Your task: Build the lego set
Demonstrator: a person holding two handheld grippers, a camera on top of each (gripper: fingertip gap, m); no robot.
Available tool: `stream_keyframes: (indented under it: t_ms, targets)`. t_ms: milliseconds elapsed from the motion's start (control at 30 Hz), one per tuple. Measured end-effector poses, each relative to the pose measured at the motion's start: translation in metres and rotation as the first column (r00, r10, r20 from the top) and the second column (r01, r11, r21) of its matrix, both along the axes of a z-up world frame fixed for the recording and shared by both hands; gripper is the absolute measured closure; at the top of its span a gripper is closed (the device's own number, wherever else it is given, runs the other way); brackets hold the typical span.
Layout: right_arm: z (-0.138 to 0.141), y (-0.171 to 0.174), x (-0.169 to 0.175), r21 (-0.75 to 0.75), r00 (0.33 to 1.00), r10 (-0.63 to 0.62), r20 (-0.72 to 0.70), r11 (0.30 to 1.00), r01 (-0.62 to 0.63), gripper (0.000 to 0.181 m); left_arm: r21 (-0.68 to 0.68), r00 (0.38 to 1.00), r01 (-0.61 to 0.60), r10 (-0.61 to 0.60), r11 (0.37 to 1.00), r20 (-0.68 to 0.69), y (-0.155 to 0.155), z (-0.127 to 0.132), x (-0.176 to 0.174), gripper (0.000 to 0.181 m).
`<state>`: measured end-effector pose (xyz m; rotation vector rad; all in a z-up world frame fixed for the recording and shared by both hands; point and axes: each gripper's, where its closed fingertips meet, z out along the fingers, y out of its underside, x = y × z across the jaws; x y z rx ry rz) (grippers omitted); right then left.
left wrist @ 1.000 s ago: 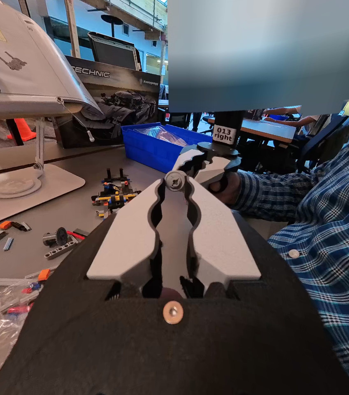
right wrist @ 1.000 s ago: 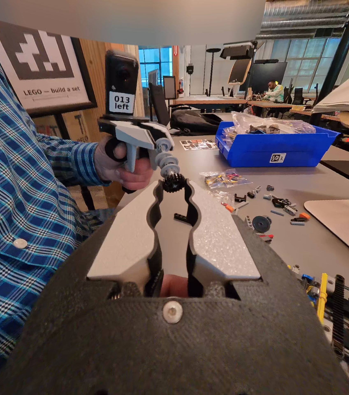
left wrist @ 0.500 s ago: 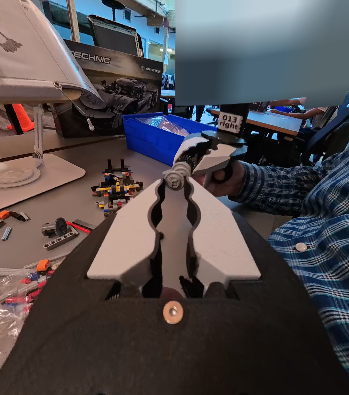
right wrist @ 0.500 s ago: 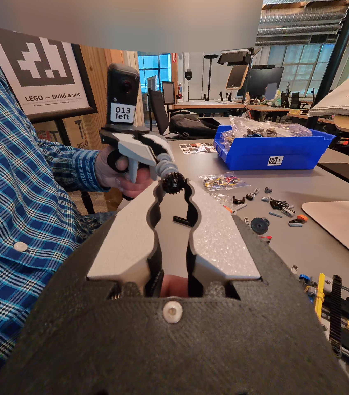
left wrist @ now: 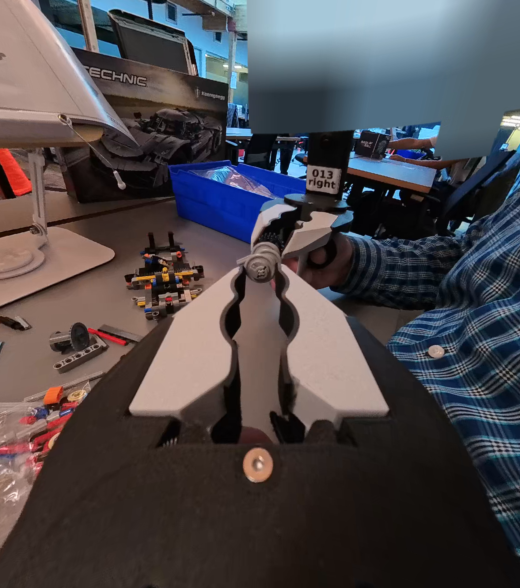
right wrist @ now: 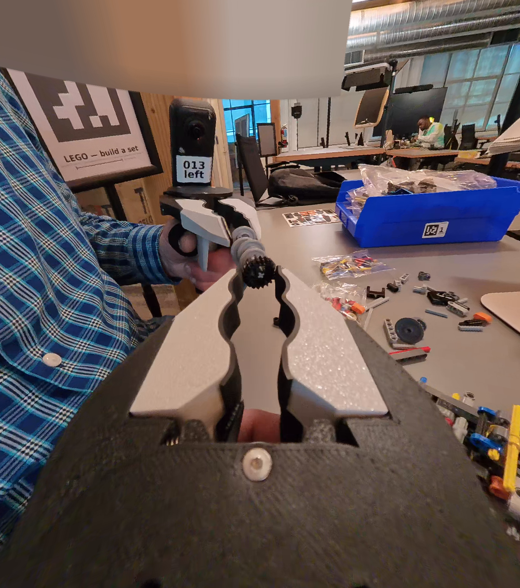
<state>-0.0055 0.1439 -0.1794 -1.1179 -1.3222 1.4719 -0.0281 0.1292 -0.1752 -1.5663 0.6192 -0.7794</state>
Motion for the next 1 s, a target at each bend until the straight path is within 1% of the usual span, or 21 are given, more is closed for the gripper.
stream_keyframes:
  t_ms: [67, 233, 367, 433, 667, 767, 1000]
  targets:
    - [-0.005, -0.002, 0.0, 0.009, 1.0, 0.003, 0.017, 1.0, -0.004, 0.164, 0.007, 1.0, 0.002, -0.002, 1.0, -0.015, -0.001, -0.002, 0.0, 0.165]
    - [-0.02, -0.005, 0.0, 0.02, 0.998, 0.008, 0.07, 1.0, -0.01, 0.164, -0.01, 0.998, -0.002, 0.002, 1.0, -0.055, -0.004, -0.016, 0.001, 0.165]
    - [-0.035, -0.01, -0.003, 0.052, 0.991, 0.014, 0.132, 0.998, -0.021, 0.164, -0.022, 0.999, -0.007, 0.006, 1.0, -0.035, -0.007, -0.022, 0.002, 0.165]
    - [-0.035, -0.008, -0.003, 0.045, 0.991, 0.009, 0.134, 0.999, -0.015, 0.164, -0.012, 0.997, -0.024, 0.023, 1.0, -0.078, -0.006, -0.026, 0.001, 0.165]
    - [-0.037, -0.01, -0.003, 0.064, 0.989, 0.013, 0.145, 0.998, -0.023, 0.164, -0.048, 0.994, -0.021, 0.015, 0.999, -0.106, -0.008, -0.042, 0.003, 0.165]
    - [-0.037, -0.01, -0.003, 0.063, 0.989, 0.016, 0.146, 0.998, -0.025, 0.164, -0.049, 0.996, -0.02, 0.016, 0.999, -0.093, -0.007, -0.042, 0.004, 0.165]
    - [-0.039, -0.01, -0.002, 0.079, 0.988, 0.012, 0.156, 0.997, -0.025, 0.164, -0.057, 0.993, -0.011, 0.004, 0.998, -0.12, -0.007, -0.045, 0.006, 0.165]
